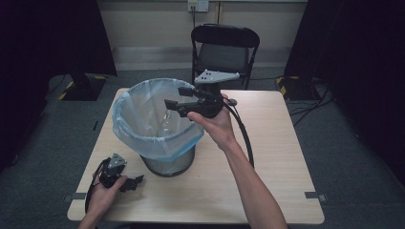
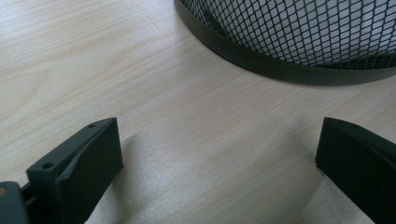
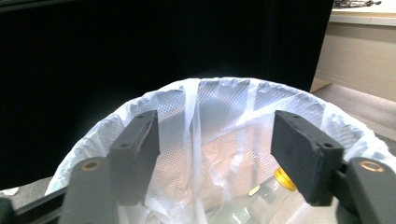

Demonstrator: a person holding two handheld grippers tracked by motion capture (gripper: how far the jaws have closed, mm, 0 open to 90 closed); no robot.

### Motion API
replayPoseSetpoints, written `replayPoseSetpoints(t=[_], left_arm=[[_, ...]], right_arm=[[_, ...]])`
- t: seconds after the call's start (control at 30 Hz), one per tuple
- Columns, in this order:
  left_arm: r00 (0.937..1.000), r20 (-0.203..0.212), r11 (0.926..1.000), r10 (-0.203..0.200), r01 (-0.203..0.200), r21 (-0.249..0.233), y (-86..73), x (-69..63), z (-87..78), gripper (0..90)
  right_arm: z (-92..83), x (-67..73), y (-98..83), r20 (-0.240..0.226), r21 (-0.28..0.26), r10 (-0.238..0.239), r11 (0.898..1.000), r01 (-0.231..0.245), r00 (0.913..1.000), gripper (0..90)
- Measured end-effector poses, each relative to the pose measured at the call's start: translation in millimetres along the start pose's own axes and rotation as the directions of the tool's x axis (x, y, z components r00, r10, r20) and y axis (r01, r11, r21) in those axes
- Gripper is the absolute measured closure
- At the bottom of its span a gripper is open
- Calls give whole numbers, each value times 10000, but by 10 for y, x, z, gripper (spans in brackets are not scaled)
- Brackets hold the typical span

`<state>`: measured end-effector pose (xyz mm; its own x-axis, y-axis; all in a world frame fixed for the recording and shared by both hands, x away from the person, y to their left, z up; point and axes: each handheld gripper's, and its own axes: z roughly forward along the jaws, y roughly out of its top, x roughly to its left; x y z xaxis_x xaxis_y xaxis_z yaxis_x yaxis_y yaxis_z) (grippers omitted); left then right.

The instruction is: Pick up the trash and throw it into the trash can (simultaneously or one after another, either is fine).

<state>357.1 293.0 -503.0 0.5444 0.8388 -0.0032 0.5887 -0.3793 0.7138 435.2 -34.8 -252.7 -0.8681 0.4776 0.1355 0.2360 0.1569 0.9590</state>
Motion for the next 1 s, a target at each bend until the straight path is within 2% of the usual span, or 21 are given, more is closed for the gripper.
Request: replayPoseSetpoints(t=[0.1, 0.2, 0.47, 0.5, 0.77, 0.83, 1.0], left_arm=[[10000, -1, 10000, 2, -2, 2, 0, 0, 0, 0], [10000, -2, 10000, -2, 2, 6, 0, 0, 0, 0], [10000, -1, 10000, 0, 0, -1, 0, 0, 0, 0], [10000, -1, 10000, 3, -3, 1, 0, 0, 0, 0], [10000, 1, 10000, -6, 6, 7, 0, 0, 0, 0], [10000, 2, 10000, -8, 8, 5, 0, 0, 0, 0], [10000, -3, 10000, 20, -20, 25, 0, 2, -1, 0]], right_arm=[[-14, -14, 6, 0, -77, 11, 10000, -11, 10000, 271], [-51, -38, 12, 248, -103, 51, 9999, -49, 9997, 204], [-120, -73, 22, 529, -171, 55, 9998, -46, 9986, 168], [-140, -84, 28, 747, -171, 47, 9998, -35, 9972, 143], [-222, -139, 22, 1037, -135, -5, 9999, 19, 9946, 138], [-258, -158, 27, 1315, -211, 32, 9998, -5, 9913, 138], [-299, -199, 19, 1617, -201, 82, 9998, -50, 9868, 139]])
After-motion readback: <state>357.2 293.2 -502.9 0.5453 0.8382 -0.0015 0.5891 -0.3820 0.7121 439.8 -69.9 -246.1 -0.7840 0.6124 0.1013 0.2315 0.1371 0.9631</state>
